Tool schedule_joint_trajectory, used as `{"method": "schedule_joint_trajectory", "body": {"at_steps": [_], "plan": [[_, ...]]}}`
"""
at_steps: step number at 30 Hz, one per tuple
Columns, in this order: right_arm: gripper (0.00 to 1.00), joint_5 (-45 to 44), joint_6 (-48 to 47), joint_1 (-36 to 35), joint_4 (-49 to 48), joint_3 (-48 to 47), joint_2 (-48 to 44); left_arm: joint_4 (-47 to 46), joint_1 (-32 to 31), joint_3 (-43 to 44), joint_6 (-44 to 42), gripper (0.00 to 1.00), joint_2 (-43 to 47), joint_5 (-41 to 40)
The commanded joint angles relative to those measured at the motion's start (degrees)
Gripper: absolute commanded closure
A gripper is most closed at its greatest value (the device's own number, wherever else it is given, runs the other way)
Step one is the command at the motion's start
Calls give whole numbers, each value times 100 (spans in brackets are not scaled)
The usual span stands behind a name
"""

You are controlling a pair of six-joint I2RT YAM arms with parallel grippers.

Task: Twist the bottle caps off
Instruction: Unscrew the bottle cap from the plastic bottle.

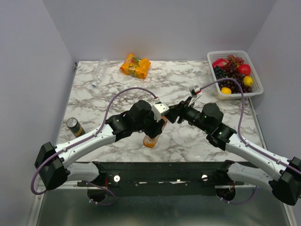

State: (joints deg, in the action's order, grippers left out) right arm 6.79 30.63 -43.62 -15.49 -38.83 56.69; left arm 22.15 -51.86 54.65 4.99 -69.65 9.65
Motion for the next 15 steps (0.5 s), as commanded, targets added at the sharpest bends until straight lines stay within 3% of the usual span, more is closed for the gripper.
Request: {"method": "schedule_joint_trajectory", "body": {"at_steps": [1,5,8,12,15], "plan": [[37,-107,57,-86,-358,-204,106,35,-53,177,-16,61,-75,11],[39,-81,74,-103,-385,-204,185,52,-79,195,-7,61,-102,11],[47,-72,92,-103,-429,-160,202,61,-88,195,-34,61,-76,11],[76,-90,57,-103,-455,-99,194,35,-97,169,-69,61,-23,125],[88,-46,13,-103,-482,-28,194,8,-88,168,-121,61,30,405]]}}
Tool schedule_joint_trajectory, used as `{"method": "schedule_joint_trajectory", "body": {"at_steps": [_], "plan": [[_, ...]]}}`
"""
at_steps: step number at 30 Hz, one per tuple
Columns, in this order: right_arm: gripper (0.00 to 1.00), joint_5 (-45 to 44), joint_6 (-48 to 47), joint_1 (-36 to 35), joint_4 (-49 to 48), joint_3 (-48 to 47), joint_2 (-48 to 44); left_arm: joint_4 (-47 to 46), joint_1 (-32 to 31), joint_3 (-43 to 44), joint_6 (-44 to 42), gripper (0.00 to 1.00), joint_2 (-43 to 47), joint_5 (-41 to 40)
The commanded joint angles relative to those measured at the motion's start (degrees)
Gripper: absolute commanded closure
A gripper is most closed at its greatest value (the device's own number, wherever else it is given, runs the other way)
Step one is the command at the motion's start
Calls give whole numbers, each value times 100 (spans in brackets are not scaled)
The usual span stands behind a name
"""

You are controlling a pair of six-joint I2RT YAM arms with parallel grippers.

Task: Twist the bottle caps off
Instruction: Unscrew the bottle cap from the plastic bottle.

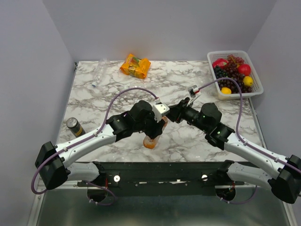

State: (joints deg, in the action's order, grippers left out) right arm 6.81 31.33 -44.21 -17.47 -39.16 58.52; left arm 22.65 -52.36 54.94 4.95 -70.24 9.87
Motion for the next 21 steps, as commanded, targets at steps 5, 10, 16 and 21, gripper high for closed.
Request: {"method": "schedule_joint_trajectory", "body": {"at_steps": [5,10,16,21], "plan": [[98,66,-197,-44,-379,206,-165,-244,41,61,-214,61,299,1383],[99,522,-584,-35,-388,356,-420,-437,340,35,-240,61,441,2615],[99,1690,-962,113,-432,426,-535,-481,402,52,-425,61,625,4247],[99,2701,-1164,219,-555,488,-517,-595,630,52,-302,61,678,5261]]}}
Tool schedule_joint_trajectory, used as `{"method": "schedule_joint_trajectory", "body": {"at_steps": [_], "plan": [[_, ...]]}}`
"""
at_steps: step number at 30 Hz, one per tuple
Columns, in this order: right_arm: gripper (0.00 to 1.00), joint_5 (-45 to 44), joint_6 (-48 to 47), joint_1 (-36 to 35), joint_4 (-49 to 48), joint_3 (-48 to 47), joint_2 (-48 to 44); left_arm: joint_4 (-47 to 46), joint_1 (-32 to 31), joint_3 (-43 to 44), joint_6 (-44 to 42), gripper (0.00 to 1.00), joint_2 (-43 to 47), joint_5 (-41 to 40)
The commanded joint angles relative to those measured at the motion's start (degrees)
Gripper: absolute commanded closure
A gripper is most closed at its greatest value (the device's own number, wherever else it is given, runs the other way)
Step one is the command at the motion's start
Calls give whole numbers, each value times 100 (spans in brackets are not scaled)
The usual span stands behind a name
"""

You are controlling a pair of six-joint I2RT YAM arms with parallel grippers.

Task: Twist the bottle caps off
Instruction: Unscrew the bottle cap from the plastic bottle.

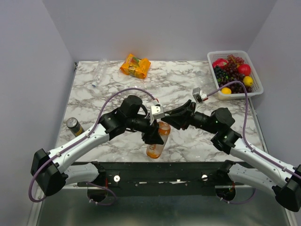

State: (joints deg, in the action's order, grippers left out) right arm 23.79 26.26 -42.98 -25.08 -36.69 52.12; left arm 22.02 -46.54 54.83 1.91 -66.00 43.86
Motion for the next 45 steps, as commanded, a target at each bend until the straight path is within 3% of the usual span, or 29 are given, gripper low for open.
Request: {"method": "schedule_joint_trajectory", "body": {"at_steps": [1,9,13,15,17,18,20,21,23,27,28,31,36,45], "plan": [[99,1109,-666,140,205,250,114,-619,75,54,80,61,263,2046],[99,2058,-614,413,4,487,9,-1033,216,-60,432,61,280,2539],[96,2042,-561,457,-102,531,-26,-1244,251,-121,591,61,263,2479],[85,1963,-508,466,-102,522,-35,-1192,251,-113,547,61,219,2330],[82,1893,-447,457,-85,496,-61,-964,251,-78,442,61,149,1961],[74,1797,-429,466,-93,478,-79,-858,251,-17,294,62,114,1830],[68,1673,-420,457,3,470,-166,-629,242,36,231,62,52,1513],[57,1629,-437,457,29,469,-202,-611,251,54,239,62,17,1390],[51,1629,-490,466,73,461,-272,-480,242,63,161,62,-27,1031],[31,1471,-569,475,231,461,-316,-400,234,90,90,62,-45,985],[22,1436,-569,475,284,461,-325,-409,234,89,81,62,-36,958],[12,1295,-631,519,485,435,-447,-348,234,98,55,62,17,748],[10,813,-842,536,1118,338,-755,-216,242,133,29,62,96,-104],[13,-1411,-272,545,2209,-57,-1283,-31,128,133,169,61,166,-2573]]}}
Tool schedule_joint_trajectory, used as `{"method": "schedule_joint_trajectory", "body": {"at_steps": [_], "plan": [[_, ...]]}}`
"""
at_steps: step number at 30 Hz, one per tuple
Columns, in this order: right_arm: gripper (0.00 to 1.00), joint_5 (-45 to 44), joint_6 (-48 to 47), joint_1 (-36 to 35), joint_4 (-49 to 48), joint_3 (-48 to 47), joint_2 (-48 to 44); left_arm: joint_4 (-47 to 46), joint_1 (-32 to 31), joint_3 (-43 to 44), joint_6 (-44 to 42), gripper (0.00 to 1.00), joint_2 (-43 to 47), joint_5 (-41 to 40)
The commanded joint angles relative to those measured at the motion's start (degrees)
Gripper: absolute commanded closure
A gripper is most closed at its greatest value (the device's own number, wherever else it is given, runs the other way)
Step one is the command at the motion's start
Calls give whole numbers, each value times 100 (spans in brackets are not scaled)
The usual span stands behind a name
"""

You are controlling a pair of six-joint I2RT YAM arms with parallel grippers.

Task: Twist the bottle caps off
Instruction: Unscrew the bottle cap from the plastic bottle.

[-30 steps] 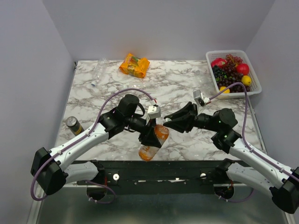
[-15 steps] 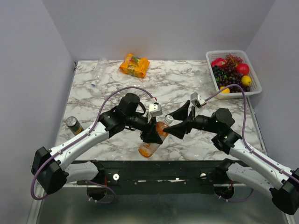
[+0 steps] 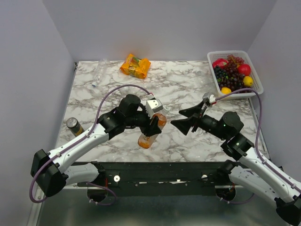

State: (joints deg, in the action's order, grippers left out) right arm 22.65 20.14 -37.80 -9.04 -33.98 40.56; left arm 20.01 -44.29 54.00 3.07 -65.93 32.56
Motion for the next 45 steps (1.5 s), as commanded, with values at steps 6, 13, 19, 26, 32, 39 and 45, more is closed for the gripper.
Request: {"method": "schedule_joint_trajectory", "body": {"at_steps": [6,13,19,26,32,39,45], "plan": [[22,-1431,1088,18,52,-382,189,205,-396,182,62,61,168,-2217],[26,-1062,1519,-96,-615,-417,857,231,-528,190,36,61,98,-2394],[27,-1061,1642,-201,-827,-434,1033,363,-651,243,18,61,-69,-2640],[28,-1035,1826,-245,-933,-435,1262,363,-686,260,1,61,-122,-2702],[31,-947,1906,-315,-1135,-470,1473,398,-730,269,-17,61,-157,-2763],[35,-947,1888,-386,-1197,-505,1543,521,-809,313,-78,61,-297,-2957],[36,-868,1897,-395,-1240,-540,1657,548,-888,313,-122,61,-333,-3045]]}}
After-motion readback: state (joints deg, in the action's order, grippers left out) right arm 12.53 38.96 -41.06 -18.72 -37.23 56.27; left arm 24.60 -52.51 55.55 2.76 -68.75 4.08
